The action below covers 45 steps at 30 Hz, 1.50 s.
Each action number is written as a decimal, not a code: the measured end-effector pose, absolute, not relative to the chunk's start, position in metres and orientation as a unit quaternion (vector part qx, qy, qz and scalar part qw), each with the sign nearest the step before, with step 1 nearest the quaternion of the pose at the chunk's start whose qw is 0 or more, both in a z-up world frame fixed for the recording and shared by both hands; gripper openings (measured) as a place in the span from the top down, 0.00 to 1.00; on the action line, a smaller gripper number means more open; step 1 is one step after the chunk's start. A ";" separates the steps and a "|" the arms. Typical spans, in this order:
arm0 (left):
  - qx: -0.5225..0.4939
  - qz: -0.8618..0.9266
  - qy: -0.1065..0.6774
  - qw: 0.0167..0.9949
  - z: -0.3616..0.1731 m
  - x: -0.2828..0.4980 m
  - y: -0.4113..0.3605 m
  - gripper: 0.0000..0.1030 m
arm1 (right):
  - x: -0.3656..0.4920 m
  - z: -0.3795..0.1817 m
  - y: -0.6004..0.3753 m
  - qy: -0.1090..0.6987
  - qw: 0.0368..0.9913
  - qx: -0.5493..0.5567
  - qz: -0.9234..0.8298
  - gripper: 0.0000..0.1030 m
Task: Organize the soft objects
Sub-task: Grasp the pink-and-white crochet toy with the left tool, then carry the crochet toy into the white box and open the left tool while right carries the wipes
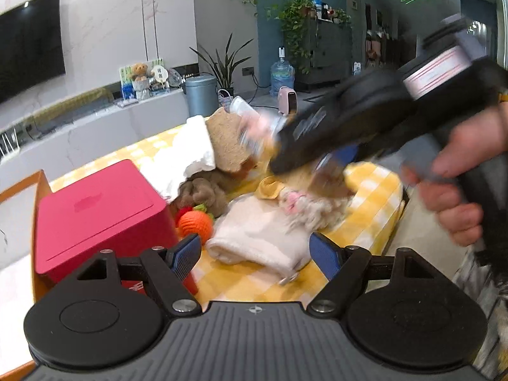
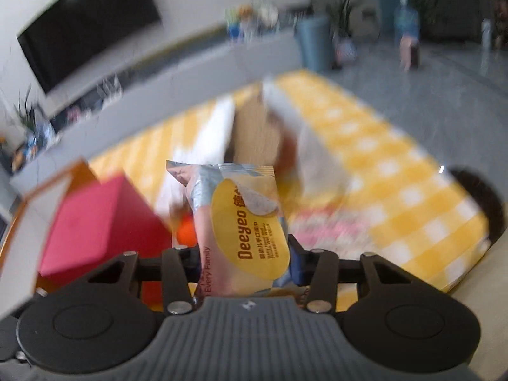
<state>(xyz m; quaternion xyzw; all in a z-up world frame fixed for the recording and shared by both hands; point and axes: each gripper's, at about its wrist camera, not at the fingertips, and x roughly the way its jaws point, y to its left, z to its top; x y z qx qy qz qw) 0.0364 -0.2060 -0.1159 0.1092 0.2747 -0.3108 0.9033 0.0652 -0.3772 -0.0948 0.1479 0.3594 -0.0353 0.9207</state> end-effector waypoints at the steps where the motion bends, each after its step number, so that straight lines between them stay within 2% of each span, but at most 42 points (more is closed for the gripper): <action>1: 0.101 -0.313 0.280 0.902 -0.115 0.038 -0.209 0.12 | 0.058 -0.084 -0.379 0.344 0.928 0.135 -0.053 0.55; 5: 0.057 -0.306 0.323 0.894 -0.116 0.054 -0.229 0.12 | 0.036 -0.063 -0.393 0.315 0.934 0.085 -0.145 0.55; 11: 0.003 -0.303 0.376 0.876 -0.132 0.071 -0.273 0.12 | 0.033 -0.078 -0.419 0.344 0.910 0.079 -0.218 0.55; 18: -0.002 -0.223 0.375 0.900 -0.151 0.085 -0.330 0.11 | 0.012 -0.074 -0.443 0.325 0.907 0.093 -0.251 0.55; 22: 0.012 -0.154 0.395 0.906 -0.164 0.096 -0.358 0.12 | 0.017 -0.081 -0.441 0.342 0.904 0.081 -0.242 0.55; 23: -0.006 -0.149 0.401 0.904 -0.169 0.099 -0.359 0.07 | 0.019 -0.083 -0.440 0.343 0.904 0.076 -0.242 0.55; 26: -0.026 -0.123 0.409 0.904 -0.176 0.107 -0.360 0.05 | 0.018 -0.083 -0.439 0.346 0.902 0.071 -0.248 0.55; 28: -0.033 -0.127 0.410 0.903 -0.177 0.108 -0.359 0.16 | 0.019 -0.084 -0.440 0.347 0.901 0.076 -0.248 0.55; 29: -0.039 -0.135 0.408 0.902 -0.176 0.107 -0.357 0.28 | 0.019 -0.084 -0.440 0.349 0.900 0.077 -0.248 0.55; 30: -0.040 -0.134 0.408 0.902 -0.174 0.107 -0.356 0.45 | 0.021 -0.086 -0.440 0.351 0.899 0.077 -0.249 0.55; 33: -0.024 -0.145 0.406 0.902 -0.169 0.106 -0.355 0.60 | 0.023 -0.086 -0.438 0.352 0.899 0.067 -0.252 0.55; 36: -0.031 -0.162 0.408 0.898 -0.162 0.107 -0.349 0.70 | 0.022 -0.083 -0.436 0.346 0.902 0.068 -0.248 0.55; 45: -0.032 -0.242 0.407 0.880 -0.114 0.087 -0.302 0.70 | 0.018 -0.085 -0.437 0.343 0.904 0.078 -0.244 0.55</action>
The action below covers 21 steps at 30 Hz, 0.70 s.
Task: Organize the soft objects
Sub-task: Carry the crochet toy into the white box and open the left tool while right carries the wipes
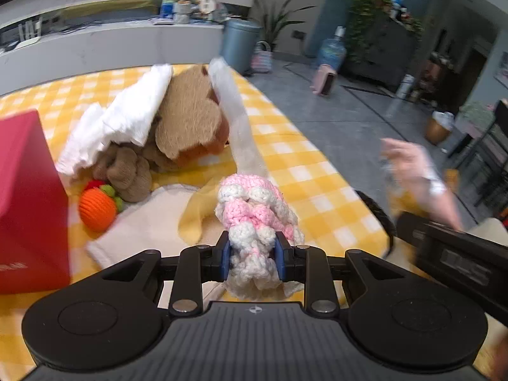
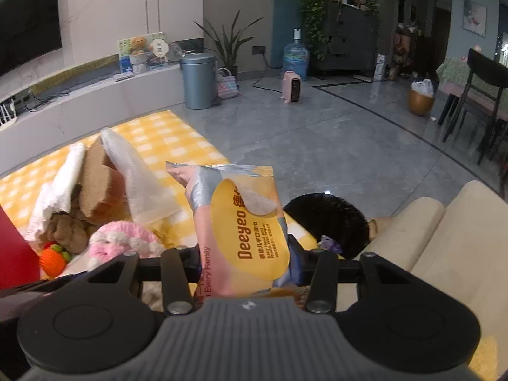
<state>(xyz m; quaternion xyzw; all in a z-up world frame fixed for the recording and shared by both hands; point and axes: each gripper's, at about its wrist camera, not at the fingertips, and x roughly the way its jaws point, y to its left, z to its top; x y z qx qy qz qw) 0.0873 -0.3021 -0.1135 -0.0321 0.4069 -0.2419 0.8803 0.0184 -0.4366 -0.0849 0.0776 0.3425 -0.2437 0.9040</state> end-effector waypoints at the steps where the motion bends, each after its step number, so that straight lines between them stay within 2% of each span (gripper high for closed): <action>1: -0.024 -0.254 0.404 0.878 -0.107 0.084 -0.298 0.70 | 0.018 -0.084 -0.436 0.341 0.906 0.081 -0.238 0.55; 5: -0.016 -0.289 0.403 0.868 -0.079 0.077 -0.274 0.70 | 0.022 -0.084 -0.431 0.340 0.911 0.088 -0.215 0.55; 9: 0.009 -0.273 0.357 0.893 -0.046 0.062 -0.245 0.70 | 0.023 -0.079 -0.423 0.330 0.919 0.107 -0.187 0.55; 17: 0.081 -0.128 0.270 0.951 -0.001 0.034 -0.171 0.70 | 0.031 -0.052 -0.361 0.289 0.946 0.144 -0.019 0.55; 21: 0.066 -0.069 0.281 0.955 0.005 0.027 -0.120 0.70 | 0.032 -0.034 -0.315 0.274 0.947 0.152 0.073 0.55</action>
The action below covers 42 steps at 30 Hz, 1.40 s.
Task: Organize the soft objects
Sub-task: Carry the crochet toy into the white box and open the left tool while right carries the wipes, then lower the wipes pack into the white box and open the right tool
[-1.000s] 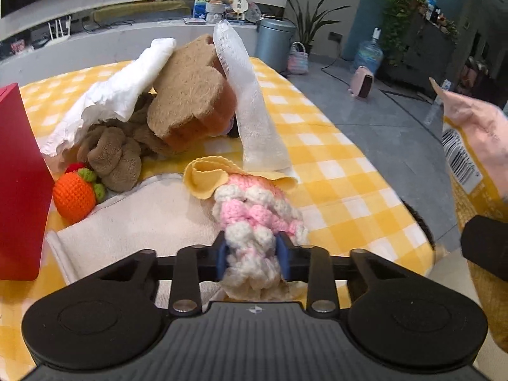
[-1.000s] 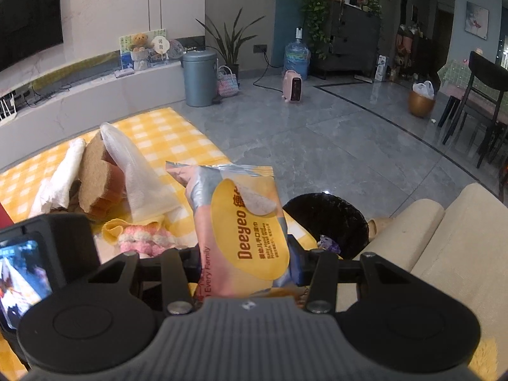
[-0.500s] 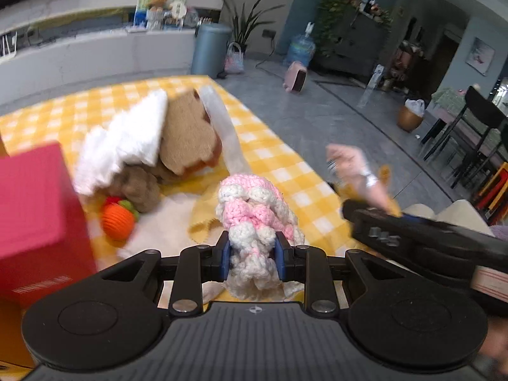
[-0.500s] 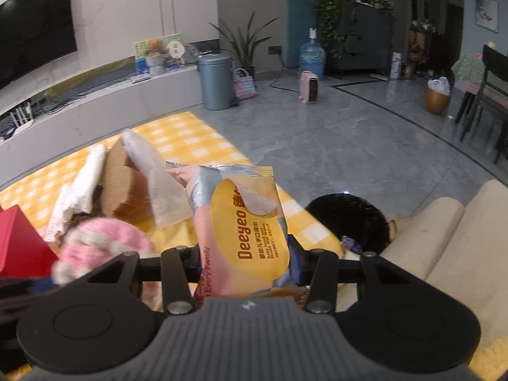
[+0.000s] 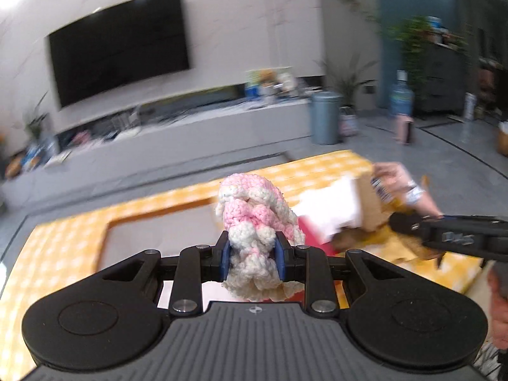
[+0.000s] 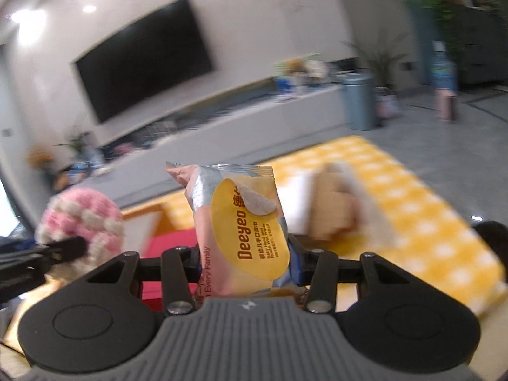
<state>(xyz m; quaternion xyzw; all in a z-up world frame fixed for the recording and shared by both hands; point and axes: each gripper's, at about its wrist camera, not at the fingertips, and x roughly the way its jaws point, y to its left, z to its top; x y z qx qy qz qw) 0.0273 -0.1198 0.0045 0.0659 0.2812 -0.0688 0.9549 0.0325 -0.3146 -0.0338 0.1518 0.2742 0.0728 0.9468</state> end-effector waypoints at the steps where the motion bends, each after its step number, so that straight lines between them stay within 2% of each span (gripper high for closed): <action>1: 0.055 -0.057 0.286 0.955 0.004 0.026 -0.105 0.70 | 0.034 -0.031 -0.303 0.274 0.946 0.150 0.091 0.55; 10: 0.017 -0.022 0.348 0.937 -0.037 0.034 -0.013 0.70 | 0.031 -0.012 -0.216 0.282 0.938 0.133 0.151 0.55; 17: 0.053 0.001 0.360 0.931 -0.070 0.045 0.001 0.70 | 0.039 -0.012 -0.162 0.295 0.938 0.093 0.160 0.55; 23: 0.089 0.060 0.372 0.922 -0.080 0.037 0.015 0.70 | 0.055 -0.022 -0.130 0.313 0.930 0.059 0.184 0.55; 26: 0.072 0.051 0.382 0.920 -0.078 0.036 0.020 0.68 | 0.060 -0.030 -0.114 0.328 0.925 0.040 0.186 0.55; 28: 0.080 0.050 0.377 0.922 -0.075 0.034 0.018 0.64 | 0.062 -0.033 -0.106 0.337 0.922 0.032 0.186 0.55; 29: 0.089 0.049 0.372 0.922 -0.074 0.032 0.016 0.55 | 0.063 -0.035 -0.103 0.341 0.922 0.028 0.183 0.55; 31: 0.087 0.032 0.366 0.926 -0.066 0.024 0.014 0.49 | 0.066 -0.037 -0.099 0.345 0.922 0.019 0.177 0.55; 33: 0.065 0.024 0.342 0.937 -0.054 0.017 0.023 0.30 | 0.069 -0.038 -0.097 0.347 0.922 0.016 0.169 0.55; 36: 0.045 0.037 0.284 0.957 -0.028 -0.001 0.041 0.15 | 0.076 -0.039 -0.095 0.354 0.923 0.022 0.149 0.55; 42: -0.017 0.074 0.262 0.962 -0.009 -0.011 0.083 0.13 | 0.090 -0.056 -0.074 0.374 0.920 0.011 0.115 0.55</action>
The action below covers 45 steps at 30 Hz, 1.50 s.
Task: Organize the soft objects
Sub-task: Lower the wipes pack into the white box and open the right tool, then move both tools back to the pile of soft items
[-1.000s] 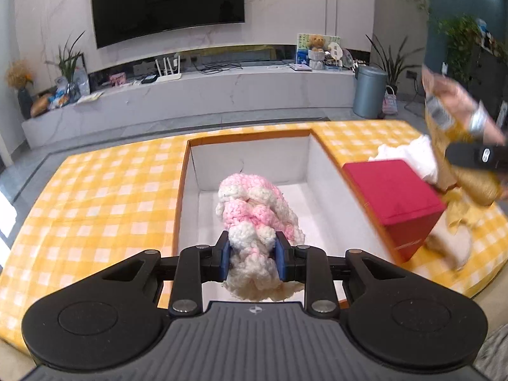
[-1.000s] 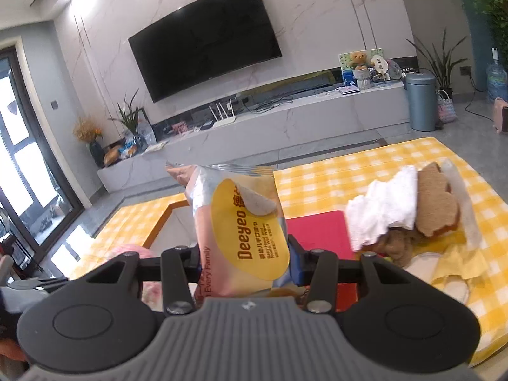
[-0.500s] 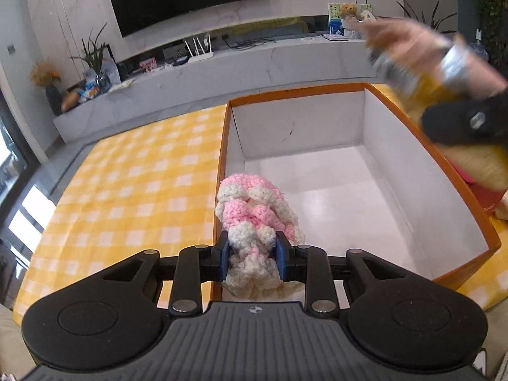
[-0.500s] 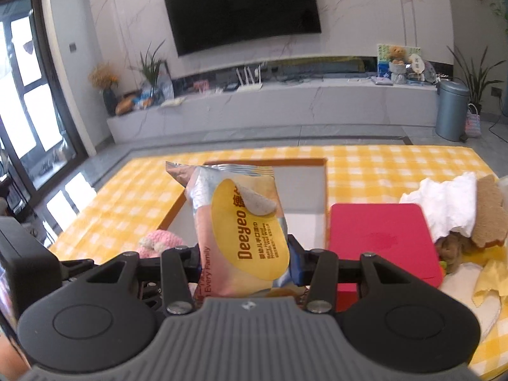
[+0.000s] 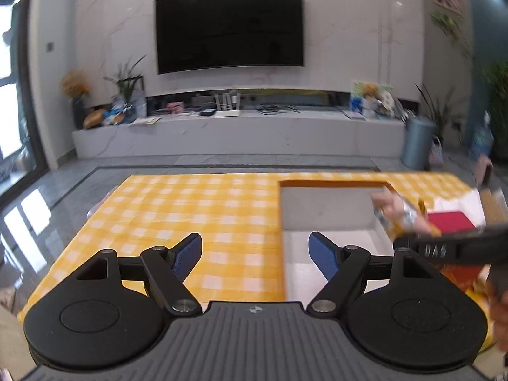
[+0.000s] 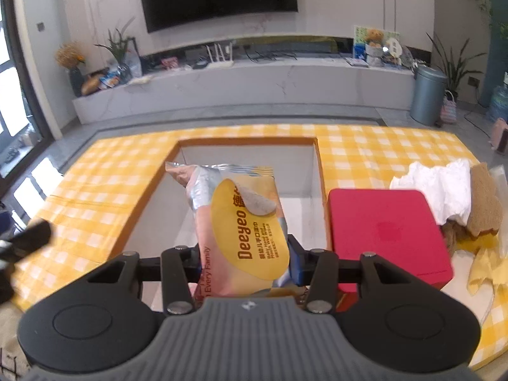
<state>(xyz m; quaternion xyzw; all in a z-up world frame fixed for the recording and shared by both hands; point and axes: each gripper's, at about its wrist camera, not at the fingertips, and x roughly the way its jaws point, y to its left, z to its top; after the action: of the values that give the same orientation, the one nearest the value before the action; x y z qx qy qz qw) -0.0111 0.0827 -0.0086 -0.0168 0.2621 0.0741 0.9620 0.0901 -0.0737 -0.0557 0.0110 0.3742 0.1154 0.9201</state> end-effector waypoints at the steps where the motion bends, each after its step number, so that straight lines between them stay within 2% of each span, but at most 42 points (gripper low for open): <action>1: -0.021 0.080 0.266 0.961 -0.010 -0.008 0.089 0.13 | 0.093 -0.061 -0.069 0.381 0.918 0.010 0.111 0.55; 15: -0.079 0.103 0.299 0.945 -0.022 -0.006 0.130 0.14 | 0.107 -0.117 -0.005 0.478 0.866 0.066 0.132 0.55; 18: -0.087 0.106 0.306 0.942 -0.023 -0.004 0.133 0.14 | 0.106 -0.122 -0.002 0.498 0.853 0.070 0.136 0.50; 19: -0.088 0.105 0.307 0.942 -0.023 -0.004 0.133 0.14 | 0.105 -0.122 -0.001 0.502 0.851 0.062 0.137 0.41; 22: -0.082 0.096 0.297 0.946 -0.020 -0.007 0.130 0.14 | 0.094 -0.109 0.001 0.462 0.872 0.034 0.157 0.27; 28: -0.078 0.085 0.281 0.953 -0.011 -0.012 0.118 0.14 | 0.077 -0.071 -0.016 0.406 0.899 0.001 0.164 0.18; 35: -0.108 0.057 0.268 0.956 -0.003 -0.015 0.099 0.15 | 0.055 -0.040 -0.044 0.347 0.925 -0.024 0.155 0.13; 45: -0.098 0.043 0.235 0.966 0.014 -0.031 0.060 0.15 | 0.023 -0.003 -0.124 0.282 0.954 -0.054 0.084 0.11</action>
<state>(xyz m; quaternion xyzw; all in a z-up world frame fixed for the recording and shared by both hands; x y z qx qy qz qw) -0.0308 0.0598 0.0135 -0.0978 0.2352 0.0429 0.9661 0.0235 -0.1238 -0.0028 -0.0538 0.2819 0.0835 0.9543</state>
